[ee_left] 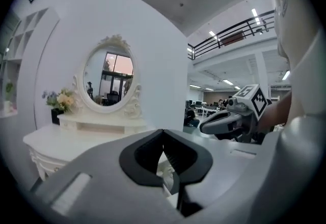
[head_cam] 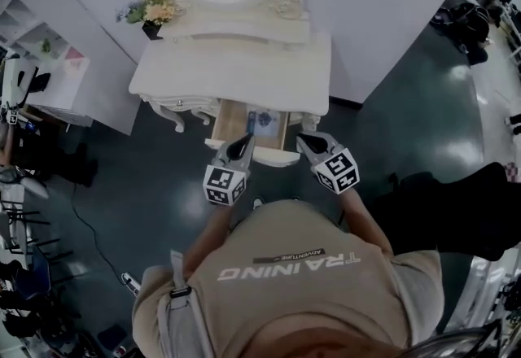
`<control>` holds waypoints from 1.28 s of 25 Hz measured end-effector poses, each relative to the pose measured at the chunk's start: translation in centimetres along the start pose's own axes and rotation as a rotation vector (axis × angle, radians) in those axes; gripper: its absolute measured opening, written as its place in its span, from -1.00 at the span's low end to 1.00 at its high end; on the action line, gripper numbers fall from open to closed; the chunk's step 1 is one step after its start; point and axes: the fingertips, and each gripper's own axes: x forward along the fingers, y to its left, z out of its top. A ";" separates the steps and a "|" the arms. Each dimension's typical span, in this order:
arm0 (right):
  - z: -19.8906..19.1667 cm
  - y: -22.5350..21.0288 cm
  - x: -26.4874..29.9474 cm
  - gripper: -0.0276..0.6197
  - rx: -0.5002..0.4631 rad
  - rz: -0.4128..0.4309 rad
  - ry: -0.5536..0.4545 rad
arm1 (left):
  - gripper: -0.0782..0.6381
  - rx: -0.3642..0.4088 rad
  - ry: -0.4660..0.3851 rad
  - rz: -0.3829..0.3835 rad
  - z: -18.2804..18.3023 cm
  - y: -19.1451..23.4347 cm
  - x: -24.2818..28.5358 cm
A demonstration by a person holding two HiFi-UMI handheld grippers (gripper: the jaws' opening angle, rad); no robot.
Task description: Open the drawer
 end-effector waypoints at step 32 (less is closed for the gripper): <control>4.5 0.3 -3.7 -0.91 0.019 -0.132 -0.151 | -0.76 0.141 0.000 -0.026 3.2 -0.1 -1.2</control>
